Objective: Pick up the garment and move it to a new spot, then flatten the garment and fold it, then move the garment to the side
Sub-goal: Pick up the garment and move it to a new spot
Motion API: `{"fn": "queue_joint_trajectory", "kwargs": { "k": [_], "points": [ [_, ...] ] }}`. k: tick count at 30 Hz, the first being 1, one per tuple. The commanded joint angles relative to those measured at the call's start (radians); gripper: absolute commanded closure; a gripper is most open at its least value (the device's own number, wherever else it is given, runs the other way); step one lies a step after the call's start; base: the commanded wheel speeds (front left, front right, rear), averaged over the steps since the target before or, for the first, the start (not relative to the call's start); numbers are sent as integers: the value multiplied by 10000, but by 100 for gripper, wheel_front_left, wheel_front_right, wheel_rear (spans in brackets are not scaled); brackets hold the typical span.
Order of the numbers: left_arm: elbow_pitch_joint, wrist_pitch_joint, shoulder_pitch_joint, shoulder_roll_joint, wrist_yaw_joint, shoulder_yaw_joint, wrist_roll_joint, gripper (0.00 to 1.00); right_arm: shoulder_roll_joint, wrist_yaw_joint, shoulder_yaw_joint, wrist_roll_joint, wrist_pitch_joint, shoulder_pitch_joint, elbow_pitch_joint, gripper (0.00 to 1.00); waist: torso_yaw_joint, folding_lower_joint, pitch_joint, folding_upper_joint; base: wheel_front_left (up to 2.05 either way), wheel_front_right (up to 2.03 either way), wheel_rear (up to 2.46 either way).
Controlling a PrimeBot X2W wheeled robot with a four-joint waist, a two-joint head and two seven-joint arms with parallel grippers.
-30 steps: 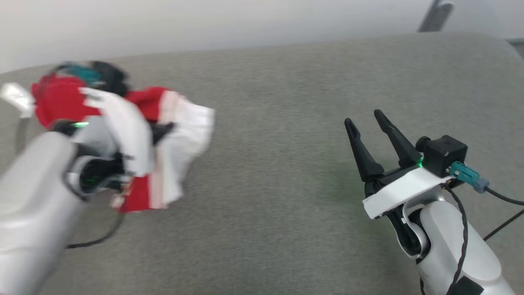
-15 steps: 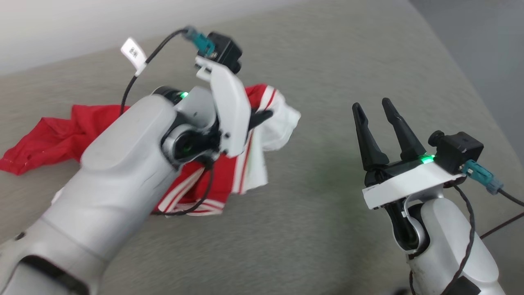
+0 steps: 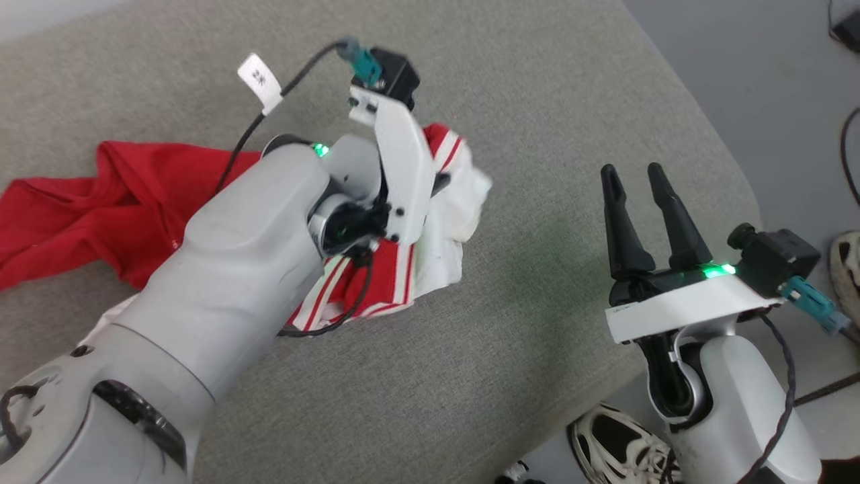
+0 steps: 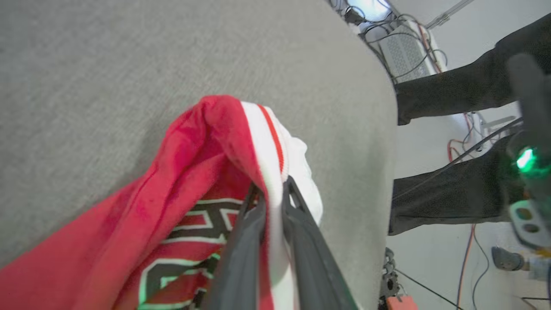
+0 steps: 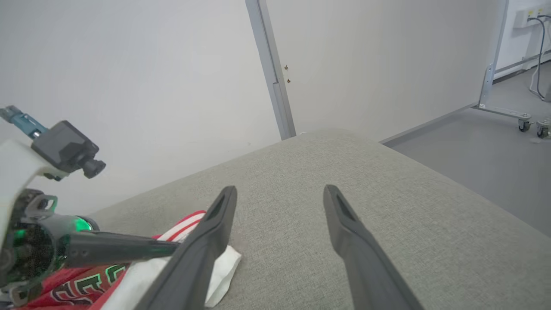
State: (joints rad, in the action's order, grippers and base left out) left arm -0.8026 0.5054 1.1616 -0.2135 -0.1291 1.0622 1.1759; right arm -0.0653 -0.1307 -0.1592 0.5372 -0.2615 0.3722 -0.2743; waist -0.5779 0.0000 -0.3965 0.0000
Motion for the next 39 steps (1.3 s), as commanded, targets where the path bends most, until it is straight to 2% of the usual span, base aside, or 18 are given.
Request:
{"fn": "queue_joint_trajectory", "kwargs": {
  "k": [1, 6, 10, 11, 12, 14, 15, 17, 20, 22, 30, 34, 39],
  "points": [
    [-146, -94, 72, -9, -18, 224, -92, 100, 77, -1, 52, 41, -42, -165, 84, 0, -89, 0, -192, 0, 0, 0, 0],
    [-836, -155, 299, -338, 8, 1364, -560, 100, 137, -1, 197, 88, -42, -270, 376, 0, -105, 0, -495, 0, 0, 0, 0],
    [-1095, 415, 181, -613, 17, 2043, -996, 100, 140, -1, 117, 300, -42, -284, 498, 0, -112, 0, -685, 0, 0, 0, 0],
    [-1029, 519, 117, -654, 17, 2124, -1050, 86, 138, -1, 100, 349, -42, -261, 501, 0, -115, 0, -709, 0, 0, 0, 0],
    [-1000, 586, 110, -697, 17, 2182, -1136, 63, 135, -1, 80, 387, -44, -228, 495, 0, -114, 0, -732, 0, 0, 0, 0],
    [-931, 527, 155, -804, 30, 2235, -1185, 4, 136, -1, -48, 462, -44, -104, 454, 0, -113, 0, -741, 0, 0, 0, 0],
    [-885, 454, 188, -848, 31, 2250, -1185, 0, 135, -1, -126, 455, -43, -41, 417, 0, -110, 0, -712, 0, 0, 0, 0],
    [-599, 162, 331, -1027, 43, 2227, -1449, 0, 137, -1, -305, 385, -43, 117, 293, 0, -109, 0, -582, 0, 0, 0, 0],
    [-232, -452, 438, -1158, 34, 2192, -1140, 0, 131, -1, -578, 205, -43, 297, 29, 0, -62, 0, -205, 0, 0, 0, 0],
    [114, -942, 659, -977, 5, 2181, -897, 0, 100, -1, -521, 0, -43, 378, -152, 0, 284, 0, 78, 0, 0, 0, 0],
    [1217, -2187, 830, -919, -3, 2037, 440, 0, -517, -1, -423, -410, -44, 370, -488, 0, 1813, 0, 1072, 0, 0, 0, 0],
    [1423, -3404, 392, -1350, -4, 2024, 627, 0, -911, -1, -433, -529, -44, 302, -763, 0, 2589, 0, 1625, 0, 0, 0, 0],
    [1232, -4895, -1019, -1884, -3, 1979, 1135, 0, -1468, -1, -490, -471, -43, 171, -1385, 0, 3550, 0, 2225, 0, 0, 0, 0]
  ]
}}
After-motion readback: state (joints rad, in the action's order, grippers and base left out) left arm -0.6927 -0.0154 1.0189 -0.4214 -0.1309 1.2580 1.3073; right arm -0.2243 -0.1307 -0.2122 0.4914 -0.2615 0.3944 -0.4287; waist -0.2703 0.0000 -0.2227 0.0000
